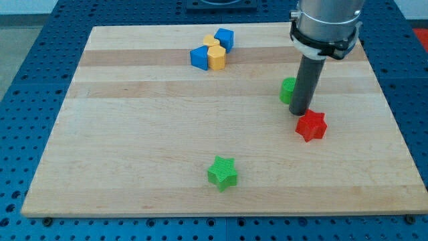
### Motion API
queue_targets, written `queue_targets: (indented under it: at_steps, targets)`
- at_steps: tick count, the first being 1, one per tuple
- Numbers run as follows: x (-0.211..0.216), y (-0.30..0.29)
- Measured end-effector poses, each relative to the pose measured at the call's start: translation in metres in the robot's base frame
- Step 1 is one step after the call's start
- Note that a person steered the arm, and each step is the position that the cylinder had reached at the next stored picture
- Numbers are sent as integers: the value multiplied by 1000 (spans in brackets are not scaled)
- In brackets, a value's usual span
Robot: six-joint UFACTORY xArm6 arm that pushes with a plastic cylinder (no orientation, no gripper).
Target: Push the green circle near to the green star
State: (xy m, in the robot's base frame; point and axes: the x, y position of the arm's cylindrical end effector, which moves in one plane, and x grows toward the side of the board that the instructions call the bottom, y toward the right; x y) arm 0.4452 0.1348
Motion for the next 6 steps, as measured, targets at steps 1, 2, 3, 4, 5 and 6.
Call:
queue_targets:
  at_steps: [1,2,3,4,5,6]
  targets:
    - [-29,29]
    - [-71,32]
    - [-80,17]
    - [-39,-10]
    - [13,-27]
    - [50,-40]
